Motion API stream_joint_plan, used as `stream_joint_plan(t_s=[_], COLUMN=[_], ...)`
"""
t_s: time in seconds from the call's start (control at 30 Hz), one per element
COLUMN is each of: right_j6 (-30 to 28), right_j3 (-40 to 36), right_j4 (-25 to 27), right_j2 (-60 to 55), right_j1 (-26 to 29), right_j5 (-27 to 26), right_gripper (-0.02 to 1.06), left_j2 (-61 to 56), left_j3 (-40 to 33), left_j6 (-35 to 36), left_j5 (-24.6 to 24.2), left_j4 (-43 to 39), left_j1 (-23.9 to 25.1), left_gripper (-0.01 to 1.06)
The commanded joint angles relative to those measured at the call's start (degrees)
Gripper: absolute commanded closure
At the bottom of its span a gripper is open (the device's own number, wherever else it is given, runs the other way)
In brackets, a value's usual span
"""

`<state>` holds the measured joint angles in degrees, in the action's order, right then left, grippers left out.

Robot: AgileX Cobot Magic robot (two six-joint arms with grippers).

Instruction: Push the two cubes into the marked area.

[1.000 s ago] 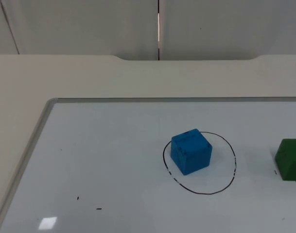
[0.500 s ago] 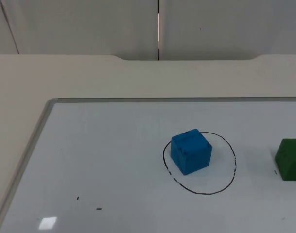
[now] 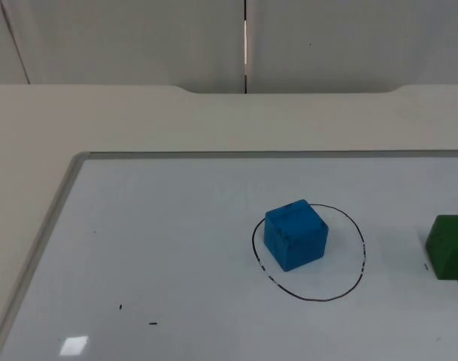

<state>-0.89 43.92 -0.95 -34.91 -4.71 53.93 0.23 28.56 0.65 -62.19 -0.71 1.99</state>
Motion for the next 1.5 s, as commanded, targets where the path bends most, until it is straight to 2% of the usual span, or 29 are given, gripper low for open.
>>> stream_joint_plan(t_s=[0.0, 0.3, 0.37, 0.57, 0.63, 0.73, 0.77, 0.93, 0.97, 1.1, 1.13, 1.23, 1.27, 1.33, 1.47], right_j6=[0.2, 1.2, 1.36, 2.95, 3.85, 4.3, 4.3, 4.49, 4.49, 6.25, 6.25, 8.58, 8.58, 9.04, 9.18], right_j3=[1.58, 1.83, 1.83, 1.83, 1.83, 1.83, 1.83, 1.83, 1.83, 1.83, 1.83, 1.83, 1.83, 1.83, 1.83], right_j4=[0.23, 0.23, 0.23, 0.23, 0.23, 0.23, 0.23, 0.23, 0.23, 0.23, 0.23, 0.23, 0.23, 0.23, 1.62], right_j2=[-8.05, -25.46, -26.45, -36.01, -39.68, -44.77, -44.77, -52.4, -52.4, -56.91, -56.91, -60.46, -60.46, -61.95, -64.3], right_j1=[0.43, 0.43, 0.43, 0.43, 0.43, 0.43, 0.43, 0.43, 0.43, 0.43, 0.43, 0.43, 0.43, 0.43, 0.43], right_j5=[-1.34, -6.23, -6.59, -12.2, -14.64, -17.82, -17.82, -22.53, -22.53, -27.41, -27.41, -32.54, -32.54, -34.17, -34.83], right_gripper=[0.0, 0.0, 0.0, 0.04, 0.1, 0.28, 0.28, 0.61, 0.61, 0.82, 0.82, 0.96, 0.96, 1.03, 1.05], left_j2=[-0.23, -0.23, -0.23, -0.23, -0.23, -0.23, -0.23, -0.23, -0.23, -0.23, -0.23, -0.23, -0.23, -0.23, -0.23], left_j3=[-0.28, -0.28, -0.28, -0.28, -0.28, -0.28, -0.28, -0.28, -0.28, -0.28, -0.28, -0.28, -0.28, -0.28, -0.28], left_j6=[-0.17, -0.17, -0.17, -0.17, -0.17, -0.17, -0.17, -0.17, -0.17, -0.17, -0.17, -0.17, -0.17, -0.17, -0.17], left_j5=[0.52, 0.52, 0.52, 0.52, 0.52, 0.52, 0.52, 0.52, 0.52, 0.52, 0.52, 0.52, 0.52, 0.52, 0.52], left_j4=[0.71, 0.71, 0.71, 0.71, 0.71, 0.71, 0.71, 0.71, 0.71, 0.71, 0.71, 0.71, 0.71, 0.71, 0.71], left_j1=[-0.33, -0.33, -0.33, -0.33, -0.33, -0.33, -0.33, -0.33, -0.33, -0.33, -0.33, -0.33, -0.33, -0.33, -0.33], left_gripper=[1.05, 1.05, 1.05, 1.05, 1.05, 1.05, 1.05, 1.05, 1.05, 1.05, 1.05, 1.05, 1.05, 1.05, 1.05])
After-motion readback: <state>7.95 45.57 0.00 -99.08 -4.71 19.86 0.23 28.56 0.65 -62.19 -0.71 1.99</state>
